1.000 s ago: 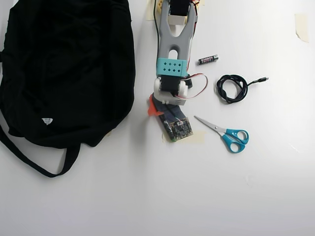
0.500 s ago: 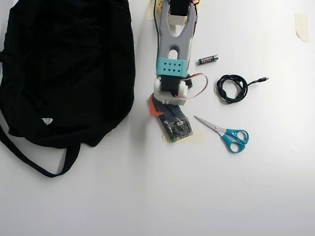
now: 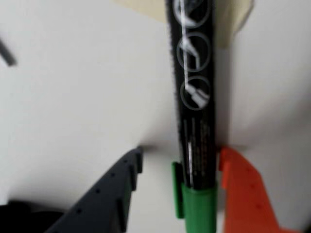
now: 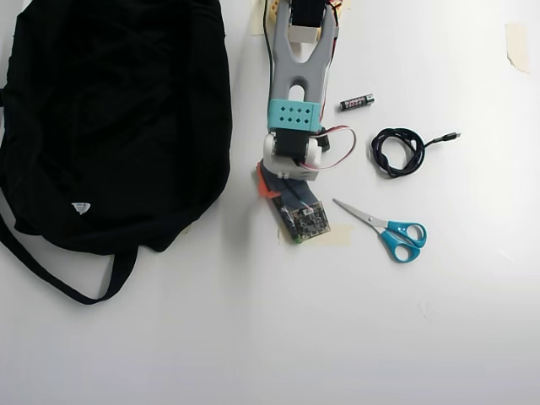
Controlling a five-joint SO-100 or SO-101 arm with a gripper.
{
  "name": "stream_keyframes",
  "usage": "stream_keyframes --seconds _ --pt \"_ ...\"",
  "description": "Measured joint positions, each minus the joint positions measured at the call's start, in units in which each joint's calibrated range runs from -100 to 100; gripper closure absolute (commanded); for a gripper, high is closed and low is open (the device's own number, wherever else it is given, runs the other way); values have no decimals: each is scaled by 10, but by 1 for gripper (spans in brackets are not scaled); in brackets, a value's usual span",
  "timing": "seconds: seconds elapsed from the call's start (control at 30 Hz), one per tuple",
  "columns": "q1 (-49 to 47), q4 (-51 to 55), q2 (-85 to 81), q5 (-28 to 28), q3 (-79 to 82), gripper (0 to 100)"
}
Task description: Put the green marker into the black bag
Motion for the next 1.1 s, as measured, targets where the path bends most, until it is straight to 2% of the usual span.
stream_keyframes --seconds 1.1 --pt "0 0 0 9 -2 92"
